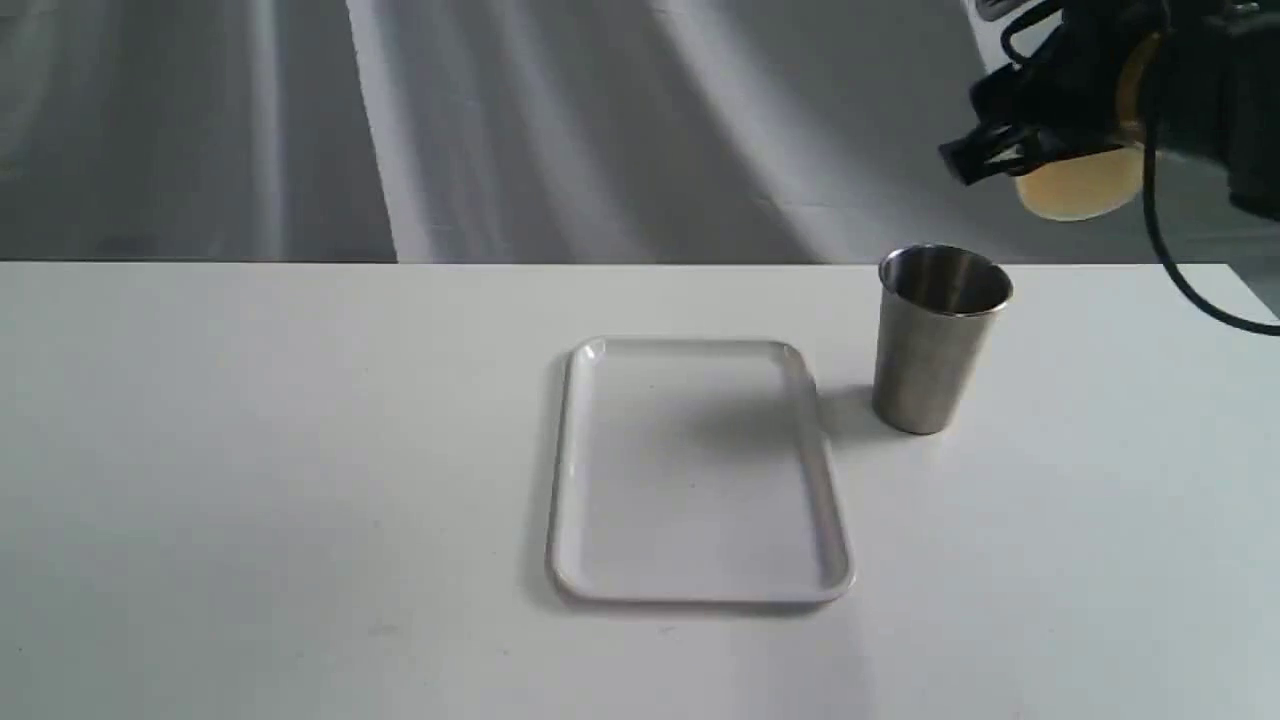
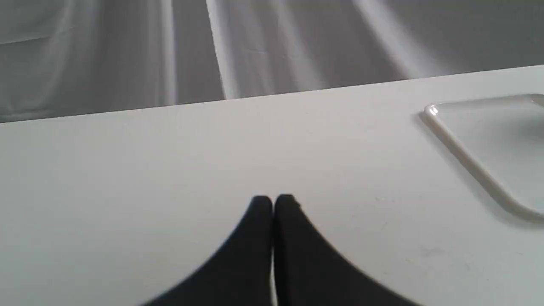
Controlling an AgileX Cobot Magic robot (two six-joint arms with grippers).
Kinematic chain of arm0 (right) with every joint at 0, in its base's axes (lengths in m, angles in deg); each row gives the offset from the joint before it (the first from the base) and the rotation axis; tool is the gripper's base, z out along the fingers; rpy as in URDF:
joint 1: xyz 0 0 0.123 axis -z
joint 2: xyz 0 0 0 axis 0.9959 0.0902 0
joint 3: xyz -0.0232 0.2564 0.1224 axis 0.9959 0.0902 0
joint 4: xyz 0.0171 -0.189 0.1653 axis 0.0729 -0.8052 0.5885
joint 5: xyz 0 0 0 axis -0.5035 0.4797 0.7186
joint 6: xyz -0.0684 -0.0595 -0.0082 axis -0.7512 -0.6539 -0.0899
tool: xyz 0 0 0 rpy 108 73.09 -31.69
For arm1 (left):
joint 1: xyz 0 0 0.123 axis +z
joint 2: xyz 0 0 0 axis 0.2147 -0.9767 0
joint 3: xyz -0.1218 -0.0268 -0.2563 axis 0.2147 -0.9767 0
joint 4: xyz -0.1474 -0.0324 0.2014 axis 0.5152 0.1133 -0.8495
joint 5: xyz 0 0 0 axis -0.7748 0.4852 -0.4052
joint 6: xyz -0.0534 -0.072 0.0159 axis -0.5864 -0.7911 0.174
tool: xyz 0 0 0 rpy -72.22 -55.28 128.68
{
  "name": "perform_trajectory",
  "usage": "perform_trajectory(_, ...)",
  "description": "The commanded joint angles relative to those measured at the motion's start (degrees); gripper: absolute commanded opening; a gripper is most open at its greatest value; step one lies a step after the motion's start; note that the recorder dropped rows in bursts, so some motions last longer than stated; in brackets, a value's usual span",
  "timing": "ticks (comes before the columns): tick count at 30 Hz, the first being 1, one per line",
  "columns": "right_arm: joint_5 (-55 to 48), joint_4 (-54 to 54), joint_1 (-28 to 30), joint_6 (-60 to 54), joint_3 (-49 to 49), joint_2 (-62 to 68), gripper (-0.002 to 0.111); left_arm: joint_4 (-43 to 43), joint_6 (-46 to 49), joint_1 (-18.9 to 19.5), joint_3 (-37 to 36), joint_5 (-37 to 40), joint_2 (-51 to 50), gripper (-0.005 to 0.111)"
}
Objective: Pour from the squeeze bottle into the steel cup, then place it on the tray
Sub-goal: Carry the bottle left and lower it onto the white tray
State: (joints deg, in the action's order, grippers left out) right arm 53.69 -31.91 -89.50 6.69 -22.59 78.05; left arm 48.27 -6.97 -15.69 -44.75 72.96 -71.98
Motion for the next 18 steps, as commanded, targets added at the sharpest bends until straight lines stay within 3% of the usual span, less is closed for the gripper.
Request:
perform_trajectory(1, 5.1, 7.5, 0.1, -0.2, -2.0, -0.7, 0.0, 0.0, -0.2, -0.3, -0.3, -0.4, 0.1, 0.0)
perform_trajectory(11, 20.5, 35.6, -0.7, -26.2, -4.7, 3.7, 0.0, 0.0, -0.1, -0.3, -0.3, -0.4, 0.1, 0.0)
perform_trajectory(18, 26.0, 39.3, -4.3, -30.2, -4.7, 9.7, 0.0, 0.0, -0.2, -0.3, -0.3, -0.4, 0.1, 0.0)
